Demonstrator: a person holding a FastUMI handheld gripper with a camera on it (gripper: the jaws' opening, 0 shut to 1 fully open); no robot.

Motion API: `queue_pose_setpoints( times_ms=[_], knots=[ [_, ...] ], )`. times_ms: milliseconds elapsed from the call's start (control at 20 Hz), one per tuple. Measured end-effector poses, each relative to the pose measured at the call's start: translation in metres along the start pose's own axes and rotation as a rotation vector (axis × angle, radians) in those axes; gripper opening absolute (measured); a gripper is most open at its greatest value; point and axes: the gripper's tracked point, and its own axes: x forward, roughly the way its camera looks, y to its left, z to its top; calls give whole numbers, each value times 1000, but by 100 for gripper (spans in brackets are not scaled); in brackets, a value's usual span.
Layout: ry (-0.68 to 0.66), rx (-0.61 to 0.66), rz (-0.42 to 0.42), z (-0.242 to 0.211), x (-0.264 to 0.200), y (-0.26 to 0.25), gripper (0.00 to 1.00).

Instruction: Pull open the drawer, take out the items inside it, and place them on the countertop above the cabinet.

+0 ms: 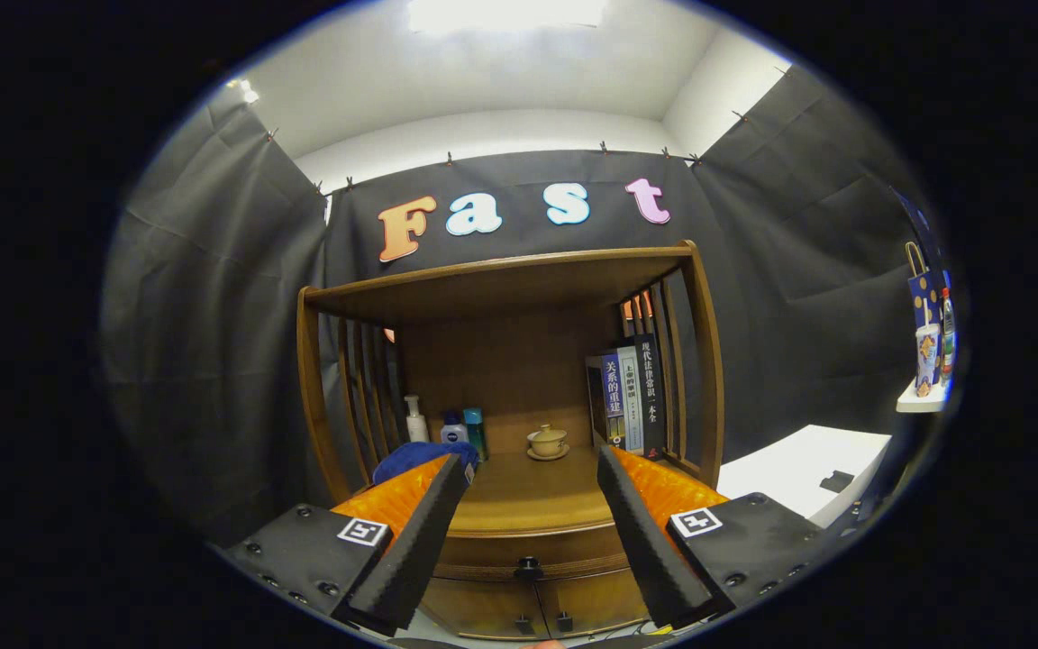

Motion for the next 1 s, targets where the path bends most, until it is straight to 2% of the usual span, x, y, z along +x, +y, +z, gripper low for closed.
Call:
queue_pose_setpoints(
  times_ms=[250, 450, 700, 800, 1000],
  knots=[
    [-1, -8, -2, -6, 3, -1, 98],
    [38, 15, 5, -40, 23, -1, 98],
    [102, -2, 9, -122, 61, -4, 98],
    [162, -8, 13, -174, 76, -9, 98],
    [220, 5, 21, -234, 90, -8, 99]
  ],
)
